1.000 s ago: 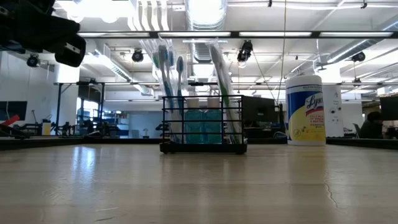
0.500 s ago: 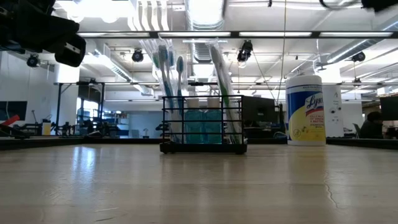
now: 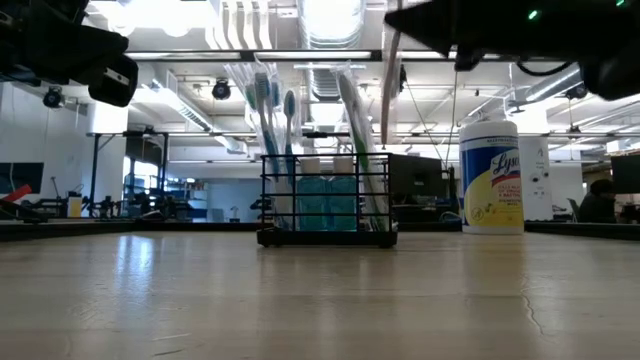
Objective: Pick & Place toothbrushing station
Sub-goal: Put the orange toothbrush into the black mesh organizer
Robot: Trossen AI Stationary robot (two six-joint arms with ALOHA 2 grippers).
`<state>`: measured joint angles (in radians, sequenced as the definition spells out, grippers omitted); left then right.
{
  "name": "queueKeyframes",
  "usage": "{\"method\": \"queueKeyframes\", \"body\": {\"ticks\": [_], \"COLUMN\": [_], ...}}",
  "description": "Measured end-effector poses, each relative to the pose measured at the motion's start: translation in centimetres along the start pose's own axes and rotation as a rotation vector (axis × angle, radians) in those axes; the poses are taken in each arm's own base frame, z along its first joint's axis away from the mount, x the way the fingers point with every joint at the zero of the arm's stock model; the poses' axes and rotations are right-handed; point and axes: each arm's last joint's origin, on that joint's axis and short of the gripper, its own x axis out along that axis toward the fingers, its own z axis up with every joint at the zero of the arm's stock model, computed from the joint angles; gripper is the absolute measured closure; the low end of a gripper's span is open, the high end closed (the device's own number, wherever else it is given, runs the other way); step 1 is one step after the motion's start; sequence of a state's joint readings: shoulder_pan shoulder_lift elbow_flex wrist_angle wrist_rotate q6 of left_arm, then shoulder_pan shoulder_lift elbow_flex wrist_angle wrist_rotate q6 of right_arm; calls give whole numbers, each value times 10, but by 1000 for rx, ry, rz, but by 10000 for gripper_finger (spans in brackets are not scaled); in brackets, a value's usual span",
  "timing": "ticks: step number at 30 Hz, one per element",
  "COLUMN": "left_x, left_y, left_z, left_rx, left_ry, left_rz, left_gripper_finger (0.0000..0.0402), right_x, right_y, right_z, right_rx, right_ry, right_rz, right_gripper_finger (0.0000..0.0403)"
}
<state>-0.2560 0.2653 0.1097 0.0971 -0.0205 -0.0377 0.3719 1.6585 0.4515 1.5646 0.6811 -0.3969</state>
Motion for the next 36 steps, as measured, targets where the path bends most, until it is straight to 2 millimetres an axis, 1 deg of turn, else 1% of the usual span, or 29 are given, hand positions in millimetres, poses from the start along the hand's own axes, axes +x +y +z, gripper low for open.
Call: {"method": "queueKeyframes", "body": {"ticks": [6,14,20,23,31,36], "left_x": [0,0,0,0,0,0], "left_y": [0,0,0,0,0,0], "left_z": [0,0,0,0,0,0], "left_rx": [0,0,0,-5,-13,-15], "left_ry": [-1,0,0,0,0,1], "left_rz": [4,4,5,4,4,4], "left_gripper_finger": [376,376,376,376,376,376], "right_x": [8,10,13,14,12,12], "right_y": [-7,-8,-9,-8,-5,-4], "right_z": [-16,-25,-49,-59,-78,-83], "right_rx": [34,48,91,90,96,109], "right_ry": [32,56,122,151,204,216], "right_rz": [-13,-22,-38,-41,-44,-44], "right_gripper_finger": [390,390,390,390,390,389]}}
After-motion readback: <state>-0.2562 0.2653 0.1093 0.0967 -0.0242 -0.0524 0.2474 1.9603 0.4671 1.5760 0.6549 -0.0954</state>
